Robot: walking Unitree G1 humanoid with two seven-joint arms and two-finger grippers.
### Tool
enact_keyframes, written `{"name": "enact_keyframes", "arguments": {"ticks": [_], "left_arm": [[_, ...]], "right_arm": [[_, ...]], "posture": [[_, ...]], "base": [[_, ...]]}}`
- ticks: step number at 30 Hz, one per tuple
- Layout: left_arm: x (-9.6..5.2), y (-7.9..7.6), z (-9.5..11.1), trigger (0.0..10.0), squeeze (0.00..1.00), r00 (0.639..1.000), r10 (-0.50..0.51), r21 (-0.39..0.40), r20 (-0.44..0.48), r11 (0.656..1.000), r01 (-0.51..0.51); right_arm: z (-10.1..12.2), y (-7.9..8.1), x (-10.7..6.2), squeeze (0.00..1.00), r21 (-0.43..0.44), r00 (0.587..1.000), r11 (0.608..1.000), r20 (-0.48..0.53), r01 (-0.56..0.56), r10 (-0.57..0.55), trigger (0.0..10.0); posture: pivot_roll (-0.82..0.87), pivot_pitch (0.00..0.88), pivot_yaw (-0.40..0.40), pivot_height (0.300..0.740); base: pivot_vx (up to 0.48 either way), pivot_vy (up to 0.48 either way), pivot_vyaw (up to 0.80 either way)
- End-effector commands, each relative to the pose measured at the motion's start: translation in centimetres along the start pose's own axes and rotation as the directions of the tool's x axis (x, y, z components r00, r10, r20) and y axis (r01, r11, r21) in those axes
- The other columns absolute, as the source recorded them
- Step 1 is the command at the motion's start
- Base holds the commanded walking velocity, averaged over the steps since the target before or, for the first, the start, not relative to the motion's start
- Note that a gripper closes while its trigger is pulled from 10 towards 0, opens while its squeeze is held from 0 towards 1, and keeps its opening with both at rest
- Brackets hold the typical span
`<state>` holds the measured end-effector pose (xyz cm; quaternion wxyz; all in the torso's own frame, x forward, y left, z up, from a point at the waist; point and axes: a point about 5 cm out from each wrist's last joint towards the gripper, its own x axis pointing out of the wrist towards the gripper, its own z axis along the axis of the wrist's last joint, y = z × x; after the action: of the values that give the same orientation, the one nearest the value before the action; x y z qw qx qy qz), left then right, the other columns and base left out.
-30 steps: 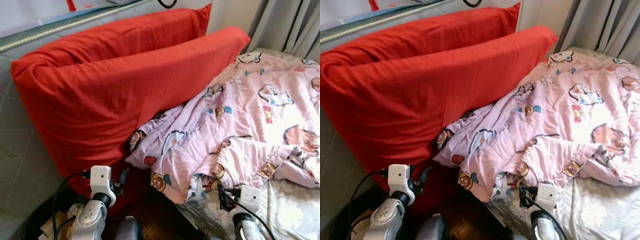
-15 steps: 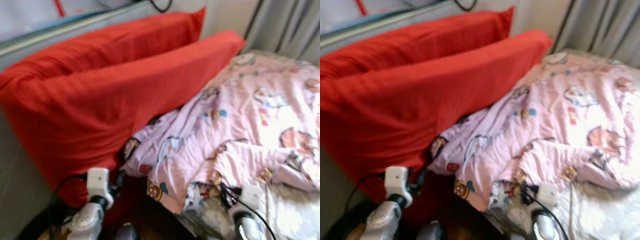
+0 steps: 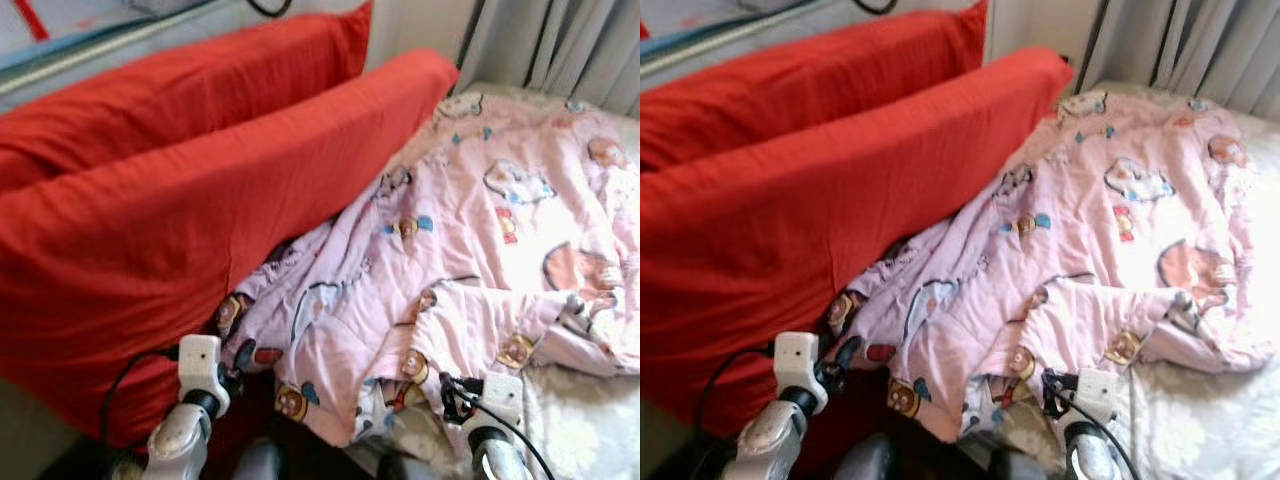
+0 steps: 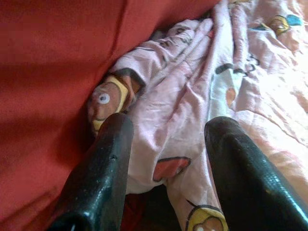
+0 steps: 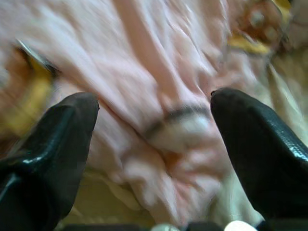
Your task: Clean up the room
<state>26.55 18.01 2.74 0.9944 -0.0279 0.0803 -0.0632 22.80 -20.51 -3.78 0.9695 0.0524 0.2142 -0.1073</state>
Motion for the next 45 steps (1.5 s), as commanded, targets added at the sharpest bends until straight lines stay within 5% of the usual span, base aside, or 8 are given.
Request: {"name": "enact_keyframes", "arguments": {"ticks": [1,6,7,8,13,15,24,45], "left_arm": [[-0.6,0.2,-0.6,10.0,0.0,1.0,0.006,-0.001,-0.025,1.0,-0.006],[-0.8,0.4,-0.8,10.0,0.0,0.999,0.003,0.007,-0.035,1.0,-0.003],[-0.9,0.4,-0.8,10.0,0.0,0.999,0.001,0.01,-0.037,1.0,-0.001],[-0.9,0.4,-0.8,10.0,0.0,0.999,0.0,0.011,-0.037,1.0,0.0],[-0.8,0.5,-0.6,10.0,0.0,0.999,0.0,0.014,-0.035,1.0,0.001],[-0.3,0.5,-0.1,10.0,0.0,1.0,0.007,0.017,-0.021,1.0,-0.007],[1.1,0.1,1.4,10.0,0.0,1.0,0.001,0.019,0.017,1.0,-0.001],[-1.4,0.9,0.8,10.0,0.0,1.0,0.001,0.038,-0.02,0.999,0.0]], "right_arm": [[-0.8,-0.6,-0.3,0.0,-0.008,0.999,1.0,-0.05,0.017,-0.017,10.0],[-0.9,-0.8,0.0,0.0,-0.061,0.994,0.998,-0.11,-0.002,-0.005,10.0],[-1.0,-0.7,0.1,0.89,-0.068,0.993,0.998,-0.121,-0.006,-0.003,10.0],[-1.0,-0.7,0.1,1.0,-0.068,0.992,0.998,-0.126,-0.008,-0.001,10.0],[-1.0,-0.5,0.3,1.0,-0.09,0.989,0.996,-0.149,-0.013,0.0,10.0],[-0.9,-0.6,0.4,0.0,-0.099,0.988,0.995,-0.155,-0.017,0.001,10.0],[-0.2,-0.8,0.9,0.0,-0.16,0.989,0.987,-0.149,-0.006,-0.018,10.0],[-0.2,-1.2,0.9,0.0,-0.179,0.984,0.982,-0.156,0.057,-0.085,10.0]], "posture": [[0.05,0.12,0.015,0.641],[0.05,0.125,0.026,0.641],[0.05,0.126,0.027,0.641],[0.05,0.126,0.027,0.641],[0.06,0.14,0.036,0.641],[0.07,0.159,0.041,0.641],[0.08,0.22,0.056,0.641],[0.14,0.3,0.096,0.641]], "base": [[0.0,0.0,0.0],[0.0,0.0,0.0],[0.0,0.0,0.0],[0.0,0.0,0.0],[0.0,0.0,0.0],[0.0,0.0,0.0],[0.0,0.0,0.0],[0.0,0.0,0.0]]}}
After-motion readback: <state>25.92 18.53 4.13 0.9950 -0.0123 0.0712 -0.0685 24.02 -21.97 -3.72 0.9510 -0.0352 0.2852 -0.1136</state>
